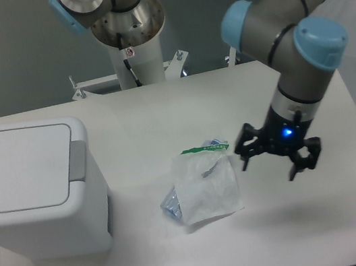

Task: Open the trash can
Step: 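Move the gripper over the clear plastic bag toward the trash can, then swing the gripper to the trash can lid's front edge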

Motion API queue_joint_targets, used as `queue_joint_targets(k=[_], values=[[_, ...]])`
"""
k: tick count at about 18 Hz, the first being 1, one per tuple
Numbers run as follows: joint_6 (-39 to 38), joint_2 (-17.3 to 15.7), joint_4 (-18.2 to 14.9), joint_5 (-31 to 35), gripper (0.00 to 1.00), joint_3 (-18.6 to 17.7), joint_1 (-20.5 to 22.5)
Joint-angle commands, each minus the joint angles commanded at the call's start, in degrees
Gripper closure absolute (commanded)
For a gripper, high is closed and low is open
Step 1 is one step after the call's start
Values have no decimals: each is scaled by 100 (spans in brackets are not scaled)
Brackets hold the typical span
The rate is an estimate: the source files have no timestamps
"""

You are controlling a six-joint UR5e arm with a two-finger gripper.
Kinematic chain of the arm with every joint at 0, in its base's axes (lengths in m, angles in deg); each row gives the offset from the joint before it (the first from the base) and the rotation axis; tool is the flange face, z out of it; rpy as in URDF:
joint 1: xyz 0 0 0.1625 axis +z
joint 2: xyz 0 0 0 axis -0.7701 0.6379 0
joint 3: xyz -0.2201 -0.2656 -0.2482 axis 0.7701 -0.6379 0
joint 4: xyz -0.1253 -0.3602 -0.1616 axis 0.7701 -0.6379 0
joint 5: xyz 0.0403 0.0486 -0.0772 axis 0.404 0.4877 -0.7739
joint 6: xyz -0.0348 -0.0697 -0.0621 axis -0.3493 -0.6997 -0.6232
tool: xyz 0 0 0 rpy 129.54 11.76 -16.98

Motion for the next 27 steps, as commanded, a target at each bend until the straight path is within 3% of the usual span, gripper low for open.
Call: queue_joint_targets(k=[4, 9, 14, 22, 27], values=[[-596, -369, 26, -318, 0, -317, -228], [-1256, -599, 27, -793, 0, -326, -439], [-1520, -809, 27, -829, 0, -335, -712], [-1978, -994, 184, -864, 0, -352, -1204], [-1987, -1056, 430, -846, 0, -607, -1266]])
